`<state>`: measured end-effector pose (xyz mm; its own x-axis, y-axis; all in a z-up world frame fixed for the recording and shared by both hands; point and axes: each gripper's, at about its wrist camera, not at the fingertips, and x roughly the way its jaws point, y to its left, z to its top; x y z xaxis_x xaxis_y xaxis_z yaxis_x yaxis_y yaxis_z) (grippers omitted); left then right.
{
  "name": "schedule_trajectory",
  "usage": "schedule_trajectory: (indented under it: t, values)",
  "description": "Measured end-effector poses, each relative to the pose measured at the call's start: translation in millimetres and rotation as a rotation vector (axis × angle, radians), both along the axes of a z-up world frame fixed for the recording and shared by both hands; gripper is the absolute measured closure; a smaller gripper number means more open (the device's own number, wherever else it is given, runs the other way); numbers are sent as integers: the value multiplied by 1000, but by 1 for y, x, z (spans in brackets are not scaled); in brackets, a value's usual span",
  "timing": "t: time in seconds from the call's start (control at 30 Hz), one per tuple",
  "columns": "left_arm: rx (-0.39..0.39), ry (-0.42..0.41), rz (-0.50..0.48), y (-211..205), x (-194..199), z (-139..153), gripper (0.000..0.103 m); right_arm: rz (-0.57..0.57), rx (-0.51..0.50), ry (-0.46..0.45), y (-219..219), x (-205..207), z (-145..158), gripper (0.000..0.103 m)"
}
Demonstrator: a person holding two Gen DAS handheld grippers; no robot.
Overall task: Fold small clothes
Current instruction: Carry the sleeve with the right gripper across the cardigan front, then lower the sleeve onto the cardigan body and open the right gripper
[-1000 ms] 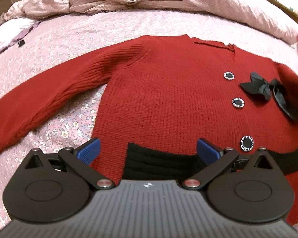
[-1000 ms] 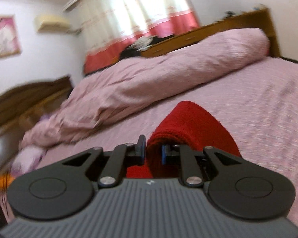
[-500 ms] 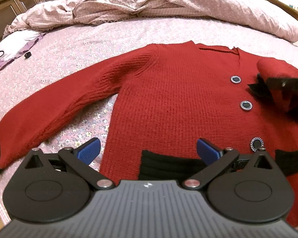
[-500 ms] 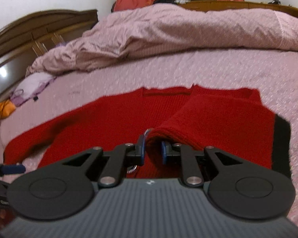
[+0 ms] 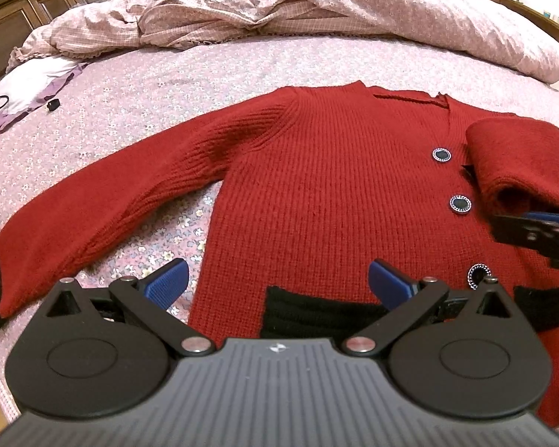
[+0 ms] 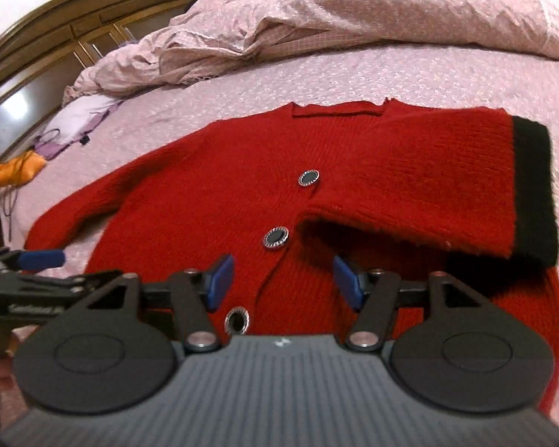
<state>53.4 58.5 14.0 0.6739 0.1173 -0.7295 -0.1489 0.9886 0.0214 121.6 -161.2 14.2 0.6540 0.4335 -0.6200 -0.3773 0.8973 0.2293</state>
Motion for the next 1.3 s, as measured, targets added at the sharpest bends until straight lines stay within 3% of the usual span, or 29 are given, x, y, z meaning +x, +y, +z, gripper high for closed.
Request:
schedule_trajectory:
  t: [0.13,0.33,0.5,0.9,1.1,1.13,1.2,1.23,1.3]
  values:
    - [-24,4,6,1,-1,-1,0,-74,42,-19,-22,-14,11,41]
    - [-54,10,10,3,-1,-2,0,-326,171,-1,-73,-15,12,41]
    - [-42,5,9,2,-4,-2,0,-485,213,9,-99,-12,3,39]
    - [-39,22,36,10,-8,-6,0,-552,331,107,-119,11,-20,39]
    - [-41,28,42,11,-8,-8,0,-583,359,55,-129,16,-13,39]
    - [-42,29,41,11,-8,-8,0,-575,357,50,-129,19,-12,41]
    - [-41,30,37,11,-7,-8,0,-546,340,43,-125,25,-9,58]
    - [-40,29,38,11,-7,-8,0,-535,323,36,-122,26,-7,76]
    - [-38,26,37,11,-7,-8,0,-499,306,9,-114,26,1,85]
